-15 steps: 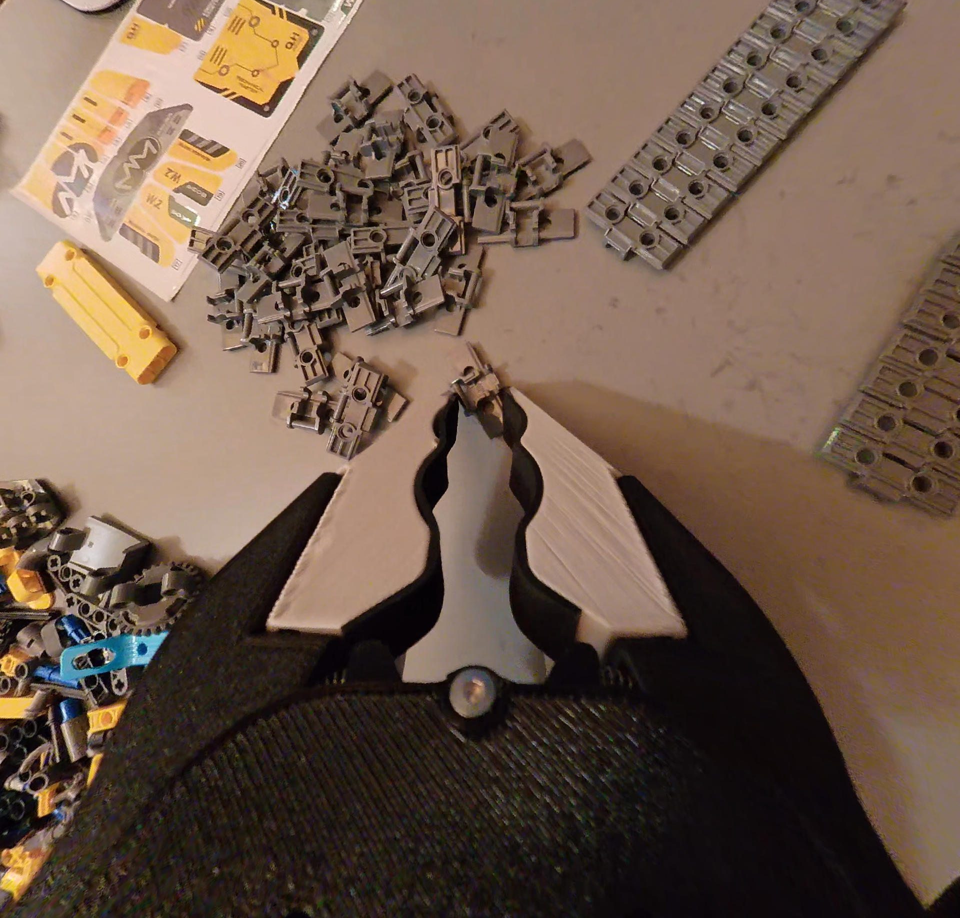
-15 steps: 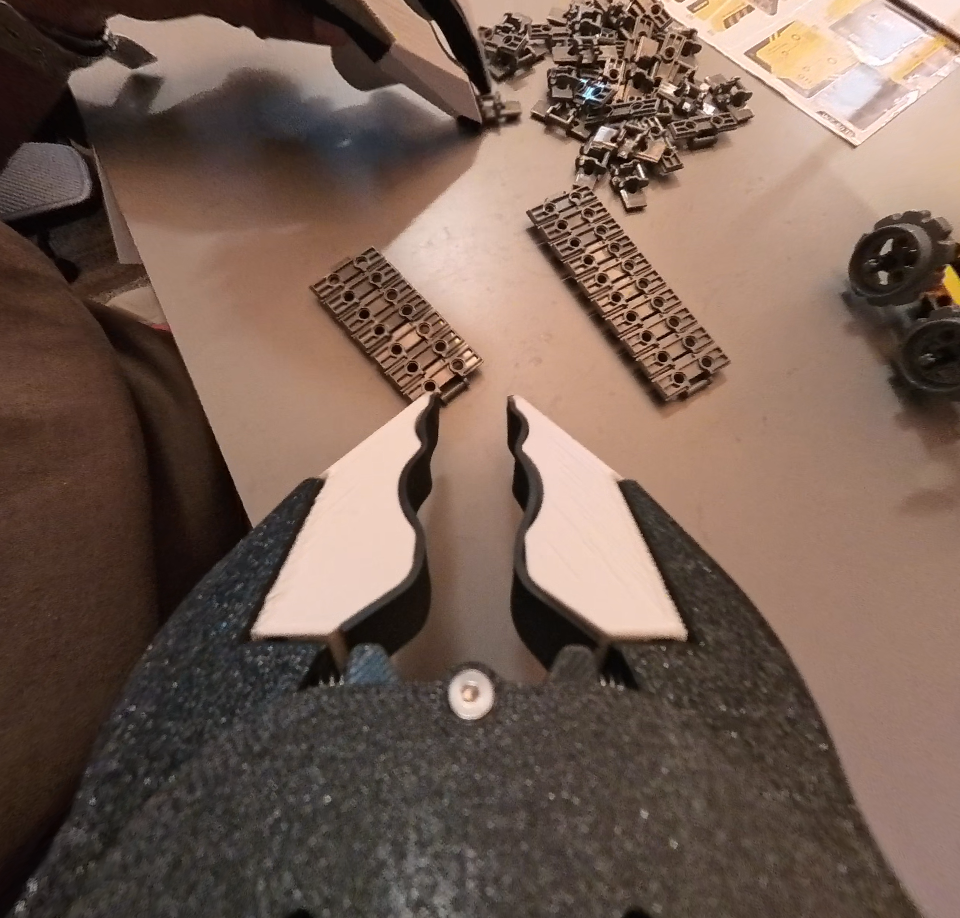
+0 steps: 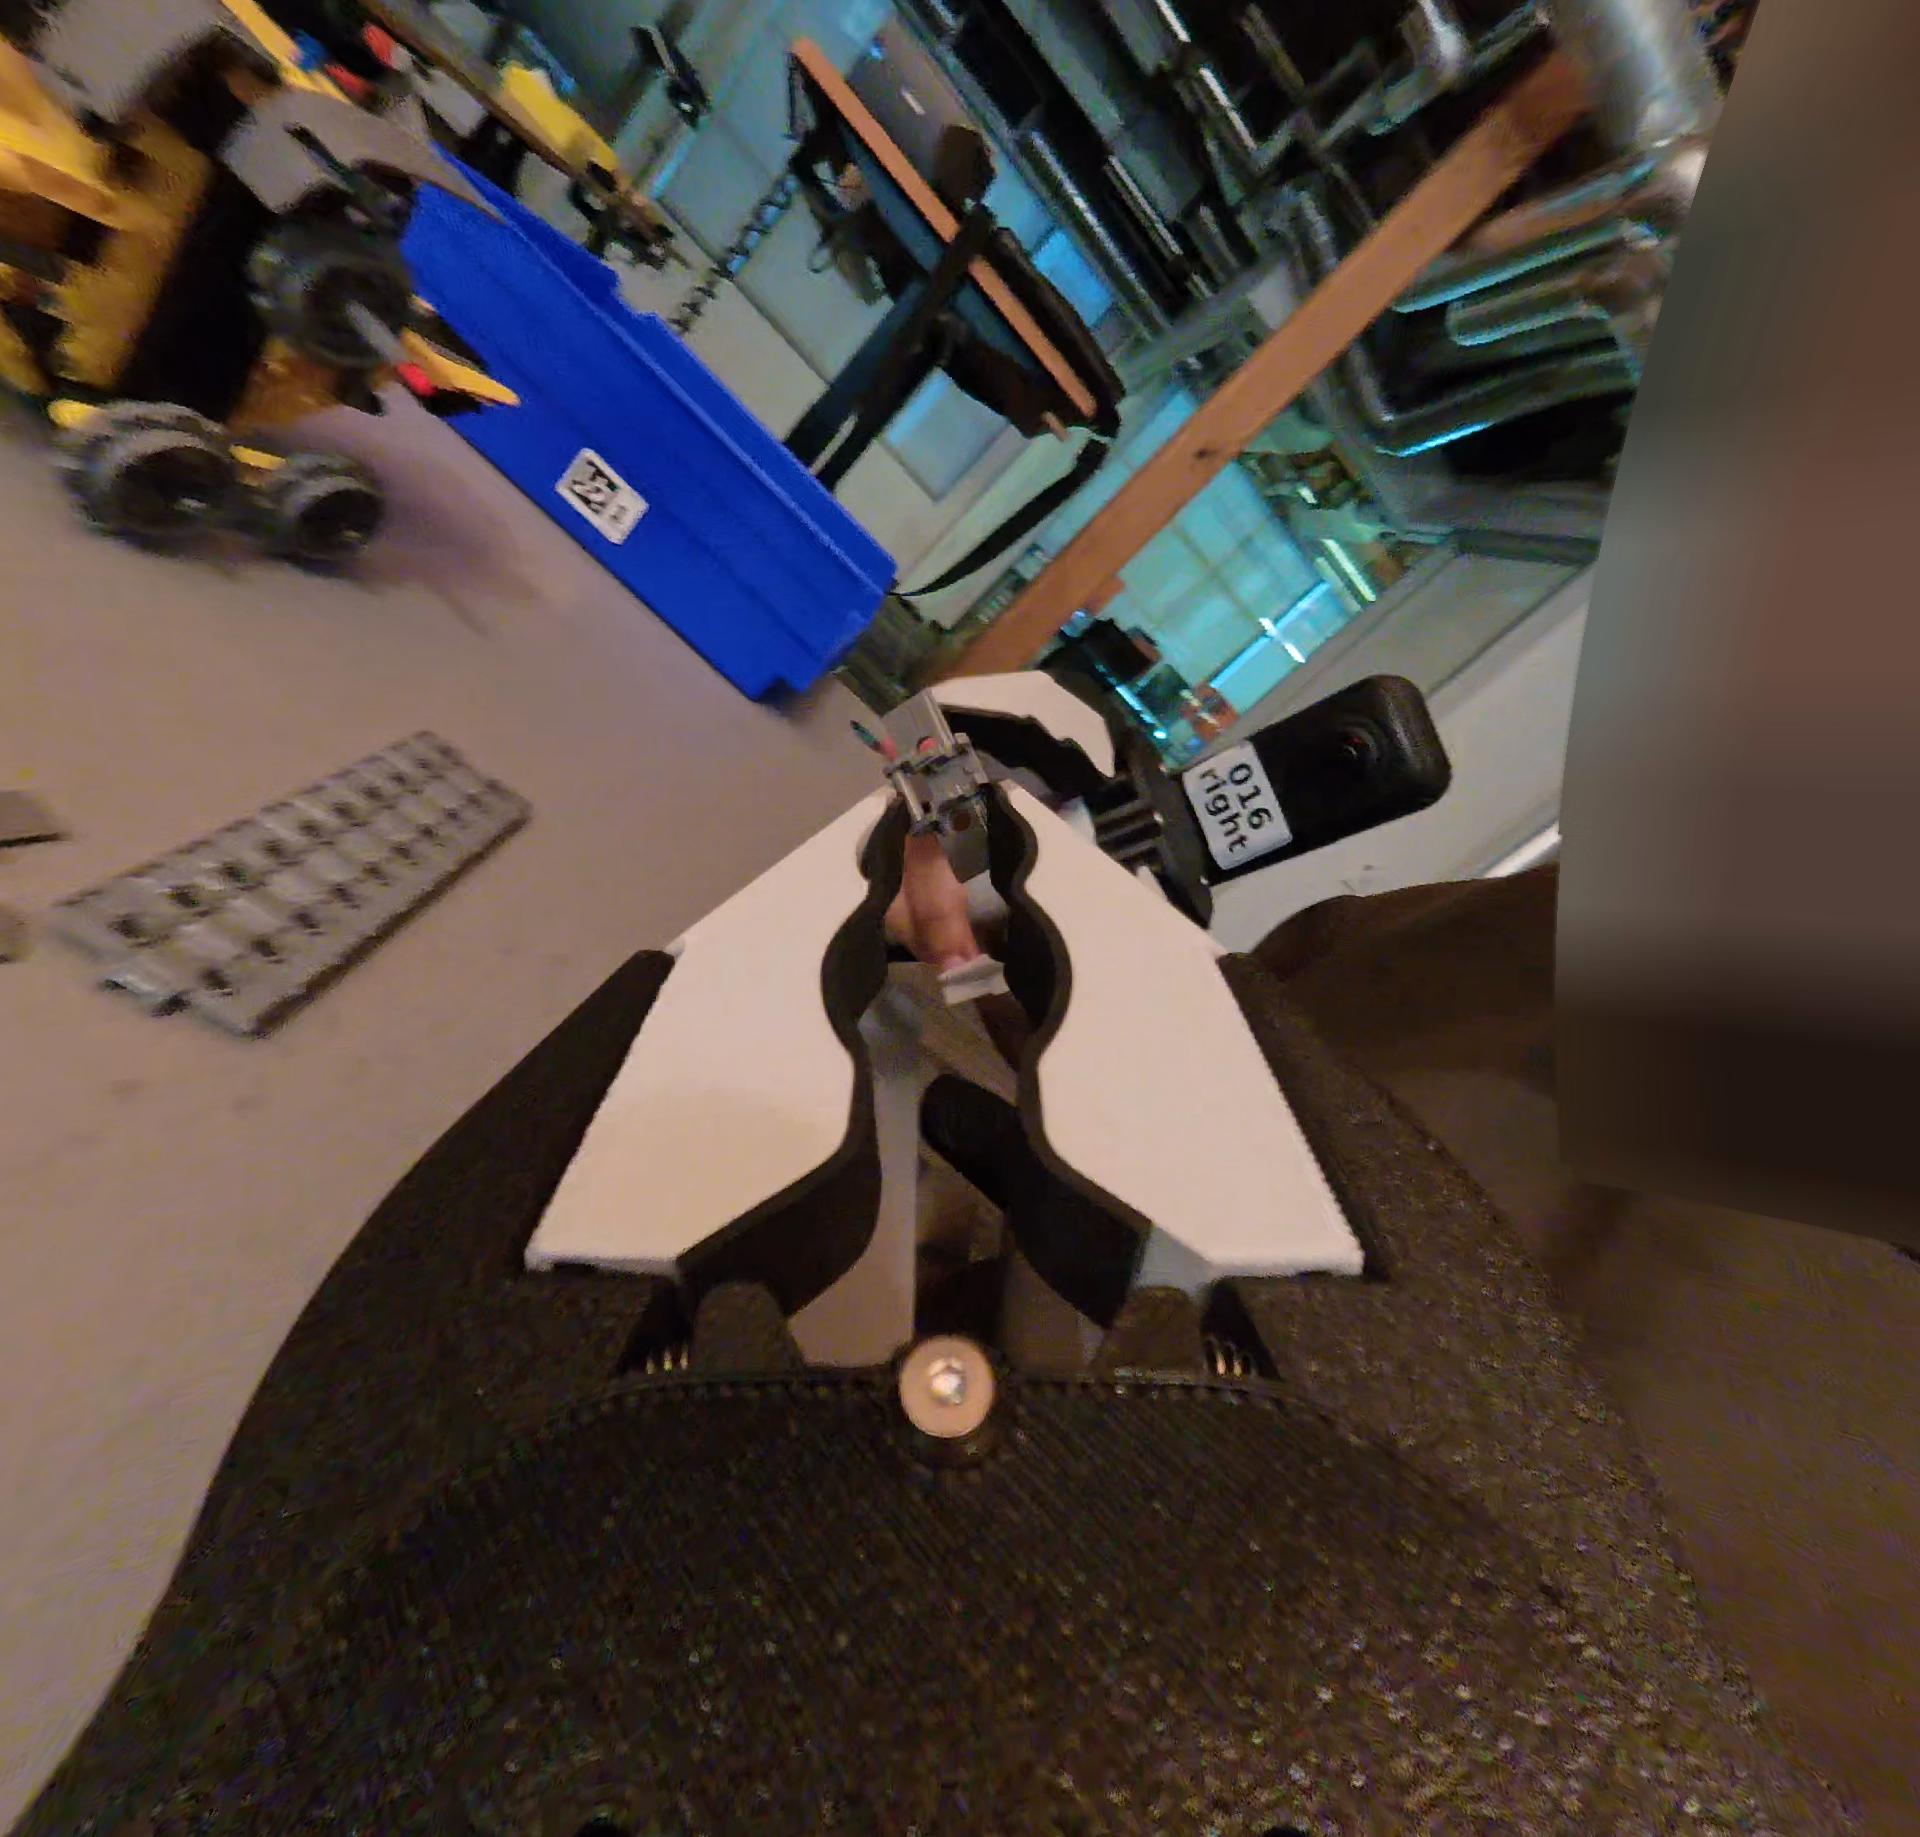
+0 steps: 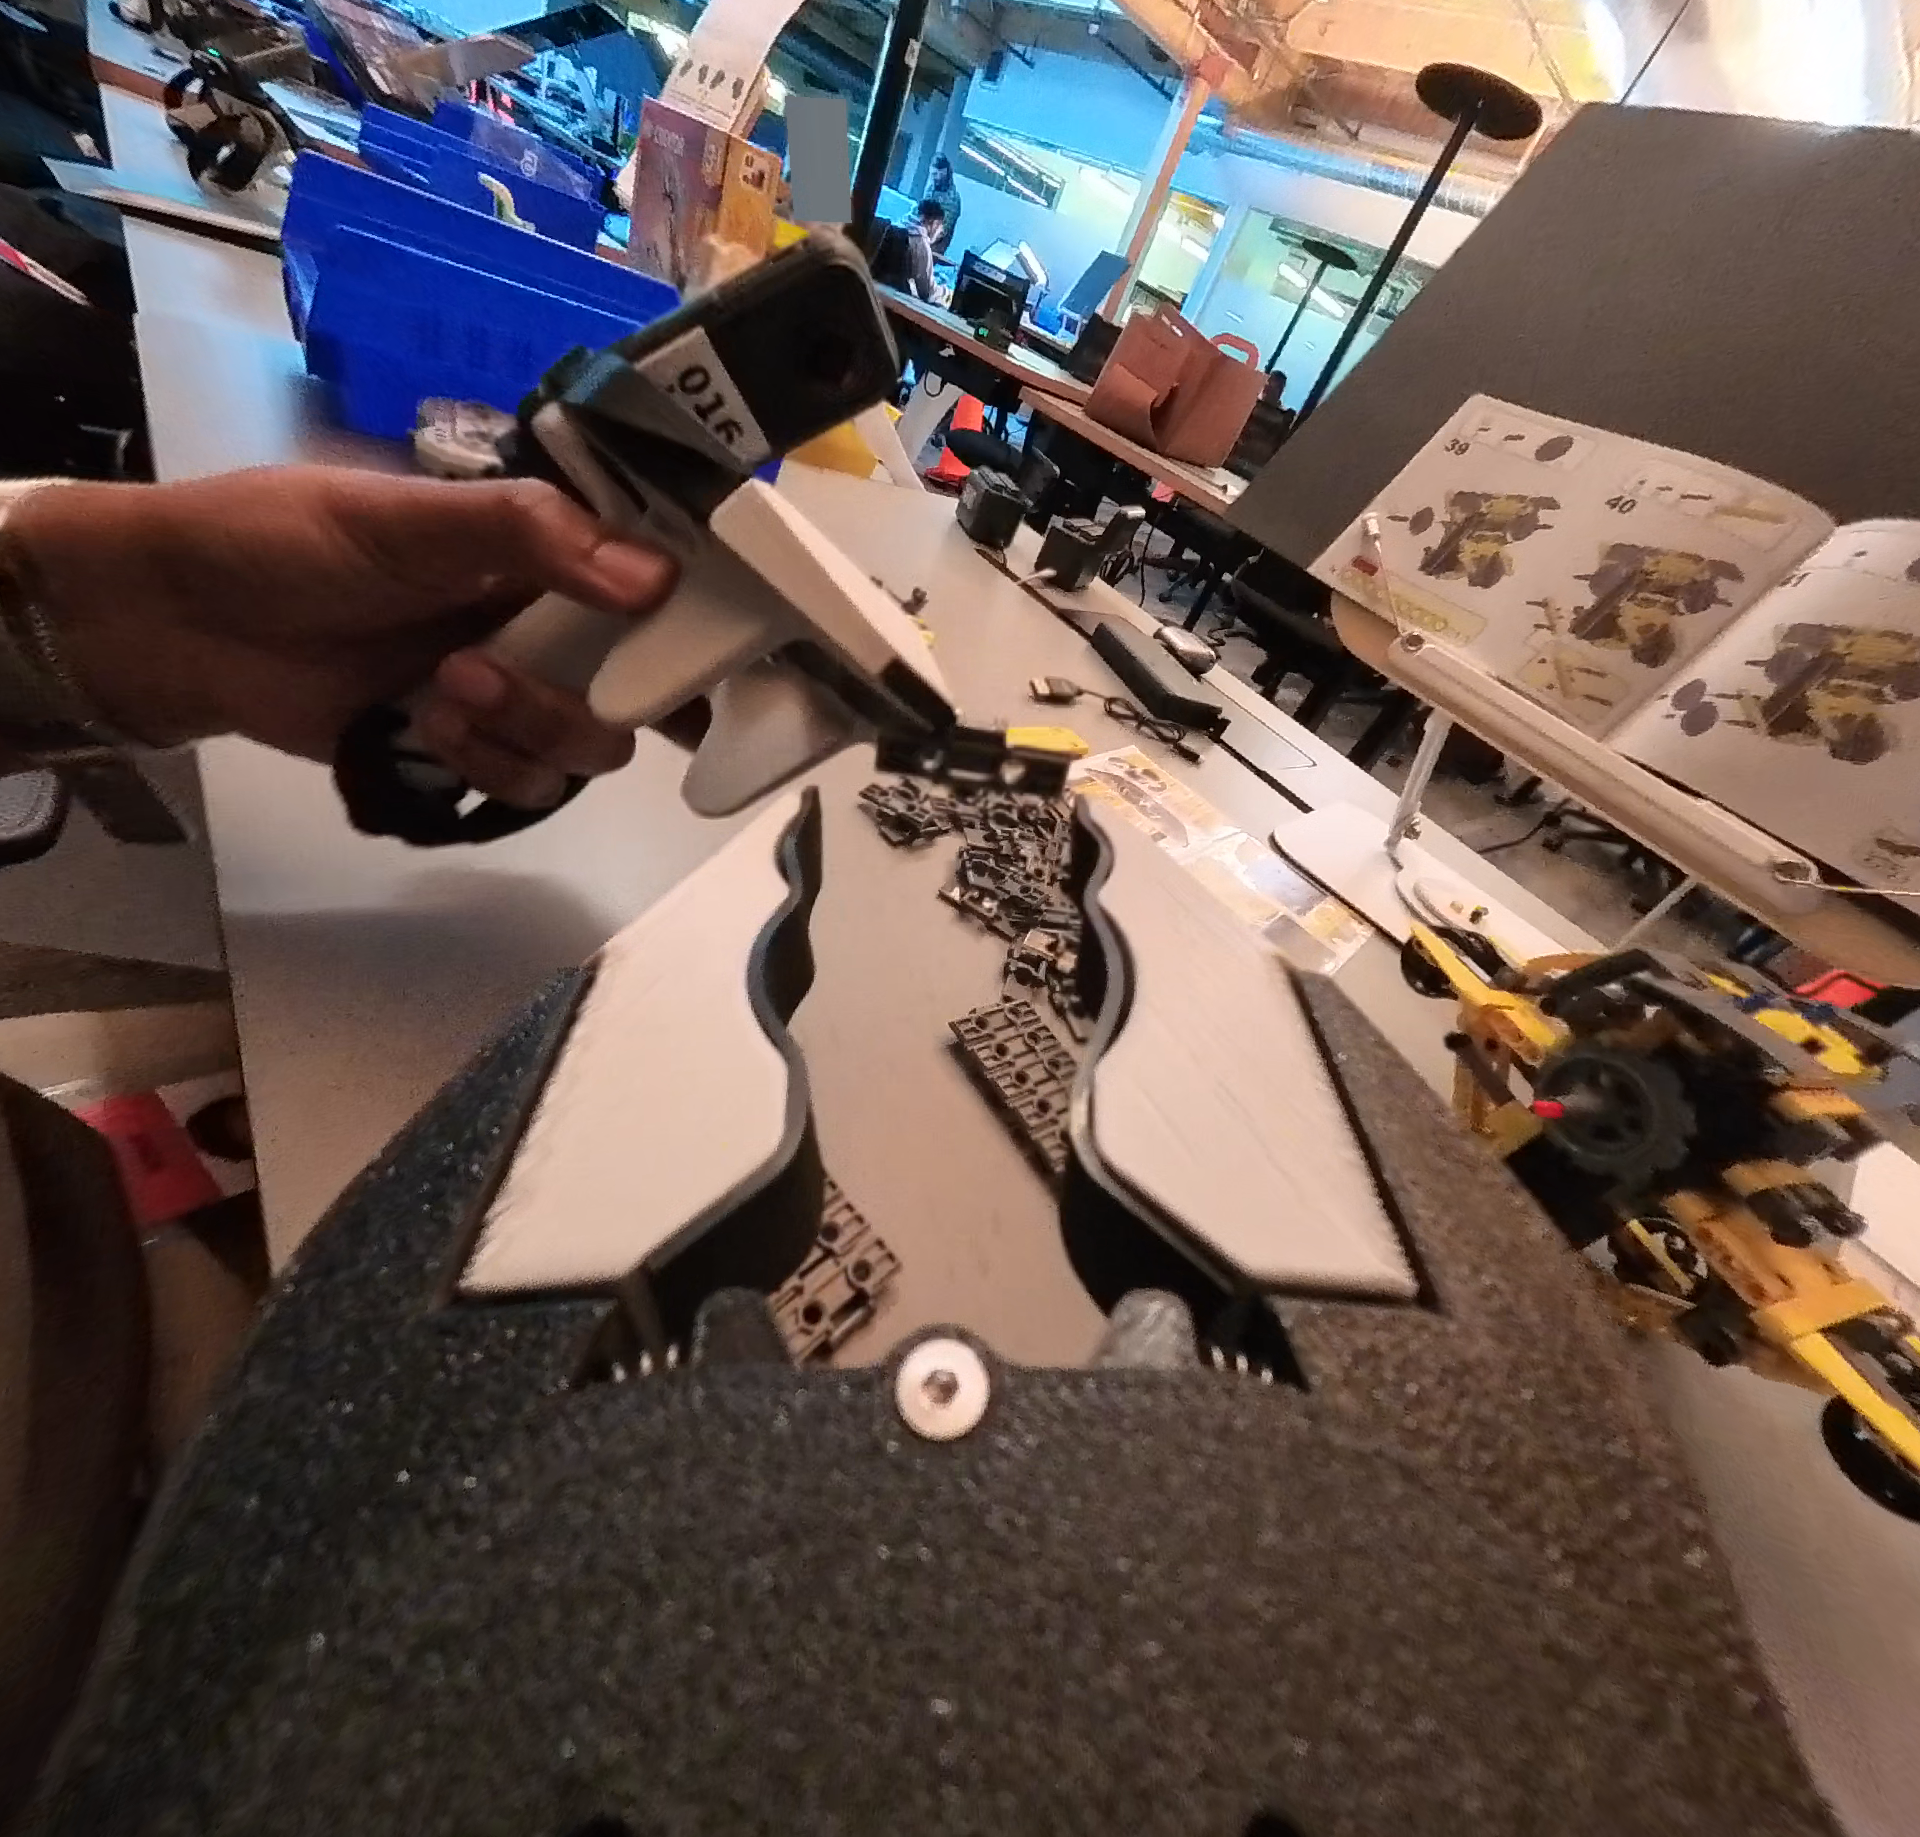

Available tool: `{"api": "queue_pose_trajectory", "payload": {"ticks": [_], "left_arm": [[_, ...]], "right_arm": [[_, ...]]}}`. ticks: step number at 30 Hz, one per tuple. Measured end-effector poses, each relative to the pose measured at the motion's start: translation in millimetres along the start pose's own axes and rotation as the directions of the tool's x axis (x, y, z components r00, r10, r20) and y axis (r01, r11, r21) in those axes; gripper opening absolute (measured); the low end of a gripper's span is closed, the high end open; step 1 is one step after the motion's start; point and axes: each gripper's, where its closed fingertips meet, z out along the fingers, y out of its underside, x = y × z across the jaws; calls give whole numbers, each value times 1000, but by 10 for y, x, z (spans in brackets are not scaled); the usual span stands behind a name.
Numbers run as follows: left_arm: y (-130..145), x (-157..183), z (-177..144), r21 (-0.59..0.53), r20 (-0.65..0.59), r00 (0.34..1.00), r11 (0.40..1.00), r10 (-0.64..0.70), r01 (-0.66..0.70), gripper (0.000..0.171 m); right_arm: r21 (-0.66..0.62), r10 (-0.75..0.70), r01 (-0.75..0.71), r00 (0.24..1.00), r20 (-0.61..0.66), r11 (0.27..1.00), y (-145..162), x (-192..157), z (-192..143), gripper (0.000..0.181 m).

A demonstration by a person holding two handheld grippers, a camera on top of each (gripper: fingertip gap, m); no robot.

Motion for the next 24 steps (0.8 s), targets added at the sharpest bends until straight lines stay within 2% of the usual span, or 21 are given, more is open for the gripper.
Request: {"api": "queue_pose_trajectory", "payload": {"ticks": [4, 7, 8, 10, 11, 13, 15, 17, 19, 21, 24], "left_arm": [[83, 94, 113, -6, -58, 998, 1000, -17, 16, 12], [157, 75, 151, -46, -52, 999, 999, -13, 10, 13], [196, 18, 164, -76, -11, 1000, 997, 4, -5, 22], [338, -133, 177, -191, 103, 986, 976, 128, -106, 49], [431, -215, 172, -268, 157, 962, 947, 222, -175, 58], [629, -430, 127, -453, 246, 868, 843, 431, -290, 67], [785, -575, 113, -586, 252, 774, 728, 581, -355, 70], [926, -606, 171, -650, 214, 754, 666, 621, -365, 70], [1012, -642, 233, -681, 191, 752, 637, 631, -362, 69], [1026, -768, 237, -718, 208, 712, 599, 670, -354, 64], [1060, -851, 246, -751, 193, 687, 556, 700, -356, 57]], "right_arm": [[7, 14, -14, 1000, -11, 1000, -43, 40, -21, 39], [-27, 39, -38, 999, 29, 999, 14, 23, -75, 39], [-51, 40, -38, 999, 35, 998, 63, 36, -98, 39], [-145, 19, -9, 998, 67, 989, 248, 76, -163, 39], [-225, 8, 16, 994, 105, 974, 400, 88, -208, 39], [-367, 7, 79, 974, 227, 927, 709, 51, -333, 39], [-398, 9, 154, 925, 379, 904, 867, -79, -454, 39], [-442, 17, 222, 879, 477, 869, 998, -164, -510, 39], [-473, -5, 308, 843, 538, 825, 1111, -194, -505, 39], [-478, -40, 382, 812, 583, 791, 1198, -194, -465, 39], [-495, 17, 391, 771, 636, 776, 1255, -217, -425, 39]]}}
